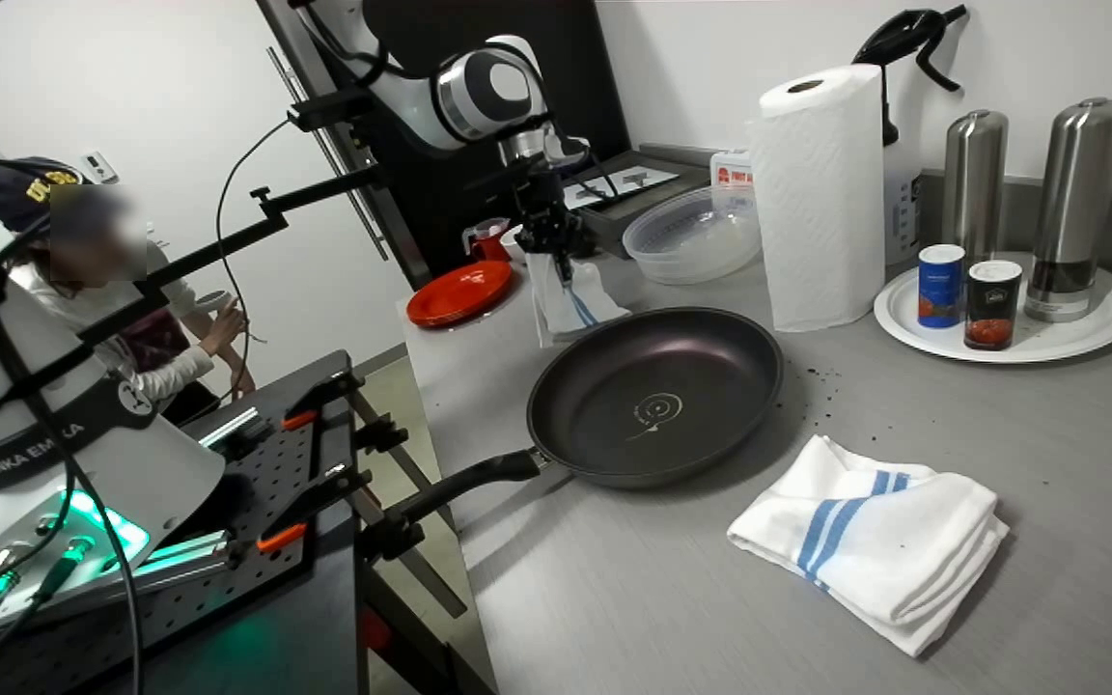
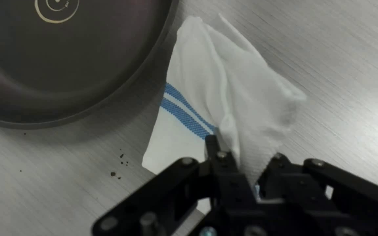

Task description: Use the left towel to clean the pan

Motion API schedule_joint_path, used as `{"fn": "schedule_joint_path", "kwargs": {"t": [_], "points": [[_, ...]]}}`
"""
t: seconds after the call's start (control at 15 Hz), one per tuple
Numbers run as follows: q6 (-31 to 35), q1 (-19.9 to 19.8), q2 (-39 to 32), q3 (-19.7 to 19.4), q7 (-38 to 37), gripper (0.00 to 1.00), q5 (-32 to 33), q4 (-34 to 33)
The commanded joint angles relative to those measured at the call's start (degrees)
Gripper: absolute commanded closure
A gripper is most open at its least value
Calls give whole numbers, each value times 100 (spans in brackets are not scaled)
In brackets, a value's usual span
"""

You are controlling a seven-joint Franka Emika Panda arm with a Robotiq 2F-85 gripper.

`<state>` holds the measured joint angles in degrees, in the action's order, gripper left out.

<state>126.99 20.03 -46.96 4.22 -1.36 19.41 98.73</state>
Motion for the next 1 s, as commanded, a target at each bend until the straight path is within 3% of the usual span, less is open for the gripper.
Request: {"fn": "schedule_joint_path", "kwargs": {"t": [0.0, 0.47, 0.73, 0.93], "points": [[-70, -10, -33, 12, -45, 53, -24, -59], [-138, -86, 7, 11, -13, 1, -67, -91], [-567, -353, 149, 124, 279, 0, -334, -233], [-721, -897, 462, 359, 1237, 0, -646, -149]]}}
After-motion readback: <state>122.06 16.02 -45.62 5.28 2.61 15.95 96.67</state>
